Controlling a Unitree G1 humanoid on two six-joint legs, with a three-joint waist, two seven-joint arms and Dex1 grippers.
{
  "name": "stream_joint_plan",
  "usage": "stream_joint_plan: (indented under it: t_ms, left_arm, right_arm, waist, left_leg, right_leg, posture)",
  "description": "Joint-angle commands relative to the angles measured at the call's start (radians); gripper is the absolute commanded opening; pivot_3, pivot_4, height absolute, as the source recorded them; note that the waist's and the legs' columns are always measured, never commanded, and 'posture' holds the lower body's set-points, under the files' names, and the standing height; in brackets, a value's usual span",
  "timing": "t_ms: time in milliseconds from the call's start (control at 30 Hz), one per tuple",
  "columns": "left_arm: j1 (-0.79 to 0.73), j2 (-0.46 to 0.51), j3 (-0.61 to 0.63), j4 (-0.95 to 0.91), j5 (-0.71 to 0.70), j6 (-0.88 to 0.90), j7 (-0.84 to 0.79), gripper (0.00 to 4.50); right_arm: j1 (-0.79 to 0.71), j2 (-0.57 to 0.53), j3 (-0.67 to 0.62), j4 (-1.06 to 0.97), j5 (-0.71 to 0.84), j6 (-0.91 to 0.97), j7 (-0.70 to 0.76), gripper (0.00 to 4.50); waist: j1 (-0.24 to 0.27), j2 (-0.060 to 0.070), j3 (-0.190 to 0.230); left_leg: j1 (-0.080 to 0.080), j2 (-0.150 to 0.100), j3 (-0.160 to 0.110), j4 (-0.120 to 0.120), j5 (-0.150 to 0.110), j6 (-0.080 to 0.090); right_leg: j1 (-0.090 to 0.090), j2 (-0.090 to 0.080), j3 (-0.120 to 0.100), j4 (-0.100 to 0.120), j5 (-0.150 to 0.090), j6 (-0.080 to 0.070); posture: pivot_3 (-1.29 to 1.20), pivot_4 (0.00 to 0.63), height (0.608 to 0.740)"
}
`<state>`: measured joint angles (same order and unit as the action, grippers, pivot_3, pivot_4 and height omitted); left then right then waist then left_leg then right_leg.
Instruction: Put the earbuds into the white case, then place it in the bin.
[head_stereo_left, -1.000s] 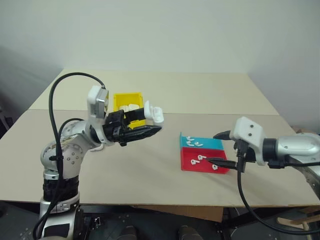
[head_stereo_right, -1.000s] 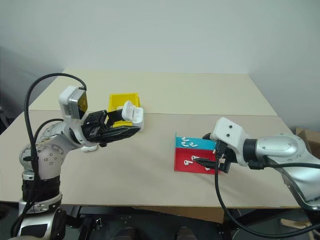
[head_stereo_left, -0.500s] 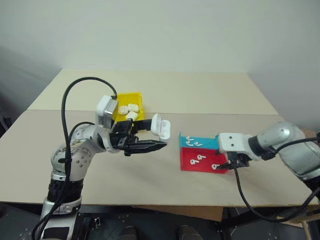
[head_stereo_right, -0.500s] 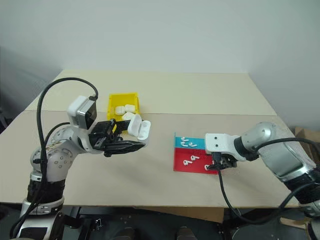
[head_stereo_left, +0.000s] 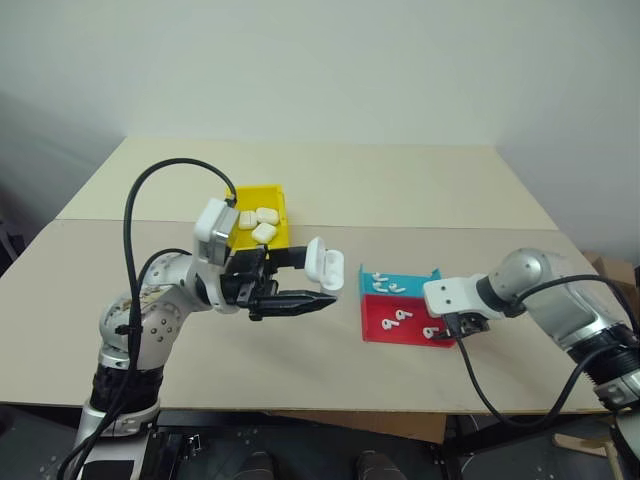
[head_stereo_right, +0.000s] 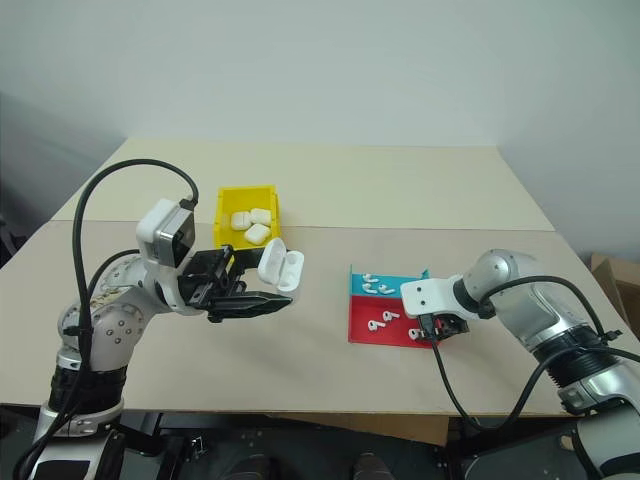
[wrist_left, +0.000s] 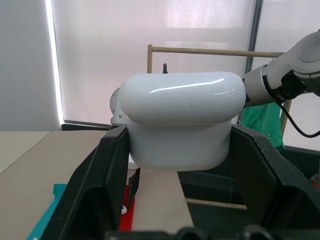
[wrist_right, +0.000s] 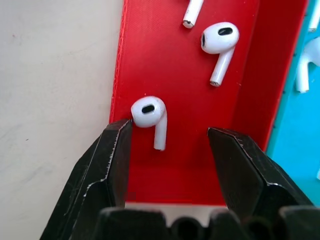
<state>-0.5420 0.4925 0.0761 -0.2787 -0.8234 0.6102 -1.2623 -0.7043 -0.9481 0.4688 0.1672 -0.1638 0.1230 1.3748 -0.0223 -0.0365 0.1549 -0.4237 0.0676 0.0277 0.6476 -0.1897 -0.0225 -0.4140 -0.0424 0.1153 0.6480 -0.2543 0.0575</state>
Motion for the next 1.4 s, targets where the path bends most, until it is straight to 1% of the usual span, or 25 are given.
stream_joint_plan:
  t_ms: [33, 233, 333, 367, 467, 500, 700, 800, 867, 933, 967, 1033, 1133, 1200, 1267, 1400]
  left_arm:
    - [-0.001, 0.014, 0.008, -0.041, -0.020, -0.019, 0.011, 2.76]
    - [0.005, 0.027, 0.010, -0.051, -0.026, -0.020, 0.021, 2.76]
    - [0.004, 0.028, 0.007, -0.049, -0.025, -0.021, 0.024, 2.76]
    - [0.003, 0.029, 0.006, -0.049, -0.024, -0.021, 0.025, 2.76]
    - [0.002, 0.030, 0.005, -0.049, -0.023, -0.021, 0.027, 2.76]
    - [0.001, 0.031, 0.005, -0.048, -0.023, -0.021, 0.027, 2.76]
    - [-0.006, 0.032, 0.000, -0.040, -0.016, -0.025, 0.026, 2.76]
    - [-0.006, 0.028, -0.003, -0.038, -0.017, -0.027, 0.028, 2.76]
    - [-0.008, 0.021, -0.004, -0.037, -0.019, -0.030, 0.033, 2.76]
    - [-0.011, 0.011, -0.005, -0.034, -0.022, -0.031, 0.041, 2.76]
    - [-0.012, 0.007, -0.006, -0.034, -0.024, -0.031, 0.044, 2.76]
    - [-0.014, 0.005, -0.006, -0.031, -0.026, -0.029, 0.045, 2.76]
    - [-0.030, -0.004, -0.012, -0.011, -0.024, -0.029, 0.042, 2.76]
    - [-0.047, -0.013, -0.022, 0.005, -0.021, -0.033, 0.033, 2.76]
    - [-0.063, -0.024, -0.030, 0.020, -0.019, -0.033, 0.026, 2.76]
    - [-0.102, -0.039, -0.061, 0.064, -0.003, -0.046, -0.014, 2.76]
  right_arm:
    - [-0.020, 0.011, -0.018, 0.014, -0.004, -0.019, 0.030, 2.86]
    - [-0.015, 0.021, -0.026, 0.011, -0.017, -0.029, 0.039, 2.86]
    - [-0.011, 0.022, -0.028, 0.011, -0.019, -0.031, 0.042, 2.26]
    - [-0.008, 0.022, -0.029, 0.012, -0.020, -0.034, 0.043, 1.86]
    - [0.001, 0.022, -0.031, 0.011, -0.022, -0.038, 0.044, 0.91]
    - [0.004, 0.022, -0.033, 0.007, -0.021, -0.034, 0.045, 0.65]
    - [0.029, 0.029, -0.065, -0.027, 0.001, 0.018, 0.035, 0.64]
    - [0.052, 0.023, -0.132, -0.074, 0.052, 0.082, 0.021, 0.64]
    - [0.075, 0.029, -0.229, -0.143, 0.144, 0.176, 0.003, 0.64]
    - [0.109, 0.068, -0.395, -0.262, 0.308, 0.332, -0.051, 0.64]
    - [0.125, 0.102, -0.484, -0.326, 0.394, 0.428, -0.099, 0.64]
    - [0.146, 0.172, -0.622, -0.429, 0.535, 0.575, -0.191, 0.64]
    - [0.175, 0.343, -0.826, -0.603, 0.784, 0.714, -0.394, 0.64]
    - [0.189, 0.432, -0.888, -0.697, 0.916, 0.757, -0.504, 0.64]
    - [0.196, 0.485, -0.907, -0.759, 1.025, 0.763, -0.576, 0.64]
    - [0.164, 0.547, -0.867, -0.820, 1.198, 0.756, -0.710, 0.64]
  waist:
    - [0.000, 0.000, 0.000]
    - [0.000, 0.000, 0.000]
    - [0.000, 0.000, 0.000]
    - [0.000, 0.000, 0.000]
    - [0.001, 0.000, 0.000]
    - [0.001, 0.000, 0.000]
    - [0.003, 0.000, 0.000]
    - [0.004, 0.000, 0.000]
    - [0.005, 0.000, 0.000]
    - [0.005, 0.000, 0.000]
    - [0.004, 0.000, 0.000]
    - [0.003, 0.000, 0.000]
    - [0.007, 0.000, 0.000]
    - [0.007, 0.000, 0.000]
    - [0.007, 0.000, 0.000]
    - [0.004, 0.000, 0.000]
  left_leg:
    - [0.000, 0.000, 0.000, 0.000, 0.000, 0.000]
    - [0.001, 0.000, 0.000, 0.000, 0.000, 0.000]
    - [0.001, 0.000, 0.000, 0.000, 0.000, 0.000]
    - [0.001, 0.000, 0.000, 0.000, 0.000, 0.000]
    - [0.001, 0.000, 0.000, 0.000, 0.000, 0.000]
    - [0.001, 0.000, 0.000, 0.000, 0.000, 0.000]
    - [0.002, 0.000, 0.000, 0.000, 0.000, 0.000]
    - [0.001, 0.000, 0.000, 0.000, 0.000, 0.000]
    - [0.001, 0.000, 0.000, 0.000, 0.000, 0.000]
    - [0.001, 0.000, 0.000, 0.000, 0.000, 0.000]
    - [0.001, 0.000, 0.000, 0.000, 0.000, 0.000]
    - [0.001, 0.000, -0.001, -0.001, 0.000, 0.000]
    - [0.002, 0.000, -0.003, -0.001, 0.000, 0.000]
    - [0.002, 0.000, -0.004, -0.001, 0.000, 0.000]
    - [0.002, 0.000, -0.004, -0.001, 0.000, 0.000]
    - [0.002, 0.000, -0.004, -0.001, 0.000, 0.000]
  right_leg:
    - [0.000, 0.000, 0.000, 0.000, 0.000, 0.000]
    - [0.001, 0.000, 0.000, 0.000, 0.000, 0.000]
    - [0.001, 0.000, 0.000, 0.000, 0.000, 0.000]
    - [0.001, 0.000, 0.000, 0.000, 0.000, 0.000]
    - [0.001, 0.000, 0.000, 0.000, 0.000, 0.000]
    - [0.001, 0.000, 0.000, 0.000, 0.000, 0.000]
    - [0.002, 0.000, 0.000, 0.000, 0.000, 0.000]
    - [0.002, 0.000, 0.000, 0.000, 0.000, 0.000]
    - [0.002, 0.000, 0.000, 0.000, 0.000, 0.000]
    - [0.001, 0.000, 0.000, 0.000, 0.000, 0.000]
    - [0.001, 0.000, 0.000, 0.000, 0.000, 0.000]
    - [0.002, 0.000, 0.000, 0.000, 0.000, 0.000]
    - [0.004, 0.000, -0.002, 0.000, 0.000, 0.000]
    - [0.005, 0.000, -0.003, -0.001, 0.000, 0.000]
    - [0.005, 0.000, -0.004, -0.001, 0.000, 0.000]
    - [0.005, 0.000, -0.004, -0.001, 0.000, 0.000]
  posture:
    - [0.00, 0.150, 0.740]
    - [0.00, 0.150, 0.740]
    - [0.00, 0.150, 0.740]
    - [0.00, 0.150, 0.740]
    - [0.00, 0.150, 0.740]
    - [0.00, 0.150, 0.740]
    - [0.00, 0.150, 0.740]
    - [0.00, 0.150, 0.740]
    - [0.00, 0.150, 0.740]
    - [0.00, 0.150, 0.740]
    - [0.00, 0.150, 0.740]
    - [0.00, 0.150, 0.740]
    - [0.00, 0.150, 0.740]
    - [0.00, 0.150, 0.740]
    - [0.00, 0.150, 0.740]
    - [0.00, 0.150, 0.740]
